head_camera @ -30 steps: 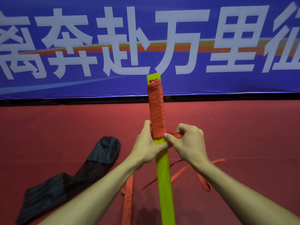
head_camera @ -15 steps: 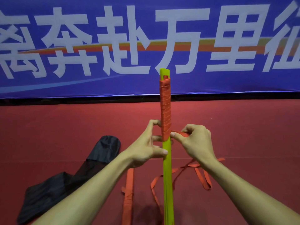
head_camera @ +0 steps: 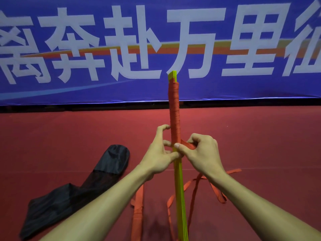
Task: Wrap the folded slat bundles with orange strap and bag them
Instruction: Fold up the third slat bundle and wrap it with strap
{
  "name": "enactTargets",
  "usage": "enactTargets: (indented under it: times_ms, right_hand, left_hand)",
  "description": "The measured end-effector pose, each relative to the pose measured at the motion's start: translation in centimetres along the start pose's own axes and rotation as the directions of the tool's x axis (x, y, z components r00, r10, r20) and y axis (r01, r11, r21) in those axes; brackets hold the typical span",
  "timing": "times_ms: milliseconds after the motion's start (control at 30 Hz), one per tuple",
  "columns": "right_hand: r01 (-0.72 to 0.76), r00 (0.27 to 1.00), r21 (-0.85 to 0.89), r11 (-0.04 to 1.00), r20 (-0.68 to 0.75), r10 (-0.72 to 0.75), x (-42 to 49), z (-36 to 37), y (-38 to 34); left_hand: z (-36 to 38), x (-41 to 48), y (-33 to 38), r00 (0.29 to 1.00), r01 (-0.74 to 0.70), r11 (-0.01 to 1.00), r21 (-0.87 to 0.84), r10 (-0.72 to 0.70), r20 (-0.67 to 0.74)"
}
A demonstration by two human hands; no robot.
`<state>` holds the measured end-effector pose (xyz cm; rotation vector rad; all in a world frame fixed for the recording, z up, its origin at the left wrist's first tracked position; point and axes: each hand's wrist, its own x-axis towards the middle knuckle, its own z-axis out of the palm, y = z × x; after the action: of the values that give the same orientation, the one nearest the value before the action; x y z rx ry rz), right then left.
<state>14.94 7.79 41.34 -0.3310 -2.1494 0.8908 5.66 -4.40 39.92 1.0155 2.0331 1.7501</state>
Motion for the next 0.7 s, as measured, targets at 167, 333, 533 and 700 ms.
enactTargets:
  times_ms: [167, 333, 533, 700]
  right_hand:
    - [0.022, 0.999, -0.036, 0.999, -0.028, -0.023, 0.2, 0.0, 0.2]
    - [-0.034, 0.998, -0.023, 0.999, -0.051, 0.032, 0.3, -0.4, 0.8]
    - [-0.065, 0.997, 0.018, 0.998, -0.05, 0.066, 0.4, -1.1, 1.5]
    - [-0.108, 0.991, 0.001, 0.994, -0.082, 0.107, 0.7, -1.4, 1.7]
  left_hand:
    - [0.0, -0.2, 0.3, 0.996, -0.07, 0.994, 0.081, 0.074, -0.058]
    - [-0.2, -0.3, 1.0, 0.987, -0.022, 0.998, -0.062, 0.032, 0.161]
    - [-1.5, -0.6, 0.5, 0.917, 0.012, 0.986, -0.167, 0.056, 0.395]
    - [-1.2, -0.9, 0.9, 0.929, -0.011, 0.991, -0.132, 0.059, 0.366]
